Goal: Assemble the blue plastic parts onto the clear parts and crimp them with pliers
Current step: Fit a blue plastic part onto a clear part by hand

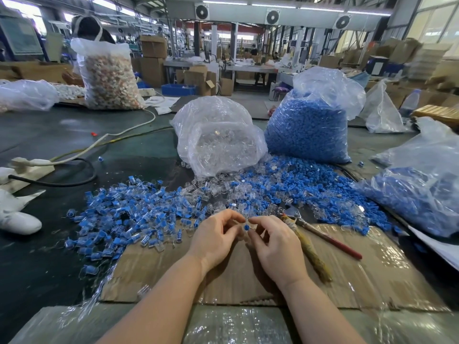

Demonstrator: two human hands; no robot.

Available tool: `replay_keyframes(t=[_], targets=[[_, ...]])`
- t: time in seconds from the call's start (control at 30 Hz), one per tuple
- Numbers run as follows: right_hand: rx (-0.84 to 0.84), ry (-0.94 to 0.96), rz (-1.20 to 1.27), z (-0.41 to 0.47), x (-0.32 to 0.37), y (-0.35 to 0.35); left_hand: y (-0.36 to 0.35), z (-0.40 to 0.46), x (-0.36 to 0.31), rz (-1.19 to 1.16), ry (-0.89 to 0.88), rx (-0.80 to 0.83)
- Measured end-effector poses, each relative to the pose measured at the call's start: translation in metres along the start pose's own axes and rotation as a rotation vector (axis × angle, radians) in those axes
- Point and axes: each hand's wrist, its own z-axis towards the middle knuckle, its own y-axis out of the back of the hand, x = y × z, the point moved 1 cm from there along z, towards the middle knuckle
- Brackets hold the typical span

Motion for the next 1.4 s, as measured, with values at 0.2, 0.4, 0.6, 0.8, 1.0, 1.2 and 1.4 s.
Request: replay_keyframes(t=[0.2, 0.4, 0.6, 0.8, 1.0, 1.2, 1.4], targets=[[-0.056, -0.003, -0.014, -0.002, 0.002, 0.003, 0.000, 0.000, 0.000, -0.026, 0.022, 0.002], [-0.127, -0.030, -0.031, -0.002, 0.001, 0.006, 0.001, 0.000, 0.002, -0.045, 0.035, -0.022], [-0.073, 0.004, -0.034, -0.003, 0.002, 0.005, 0.001, 0.001, 0.002, 0.023, 0.025, 0.003], [0.000, 0.065, -0.020, -0.001, 0.003, 0.003, 0.000, 0.000, 0.004, 0.022, 0.007, 0.034], [0.019, 0.061, -0.009, -0.001, 0.002, 0.003, -0.001, 0.001, 0.006, 0.032, 0.004, 0.044], [0.046, 0.047, -0.016, -0.001, 0.002, 0.002, -0.001, 0.001, 0.005, 0.062, -0.011, 0.031], [-0.053, -0.100, -0.306, -0.001, 0.000, 0.013, 0.000, 0.001, 0.004, 0.044, 0.000, 0.032]])
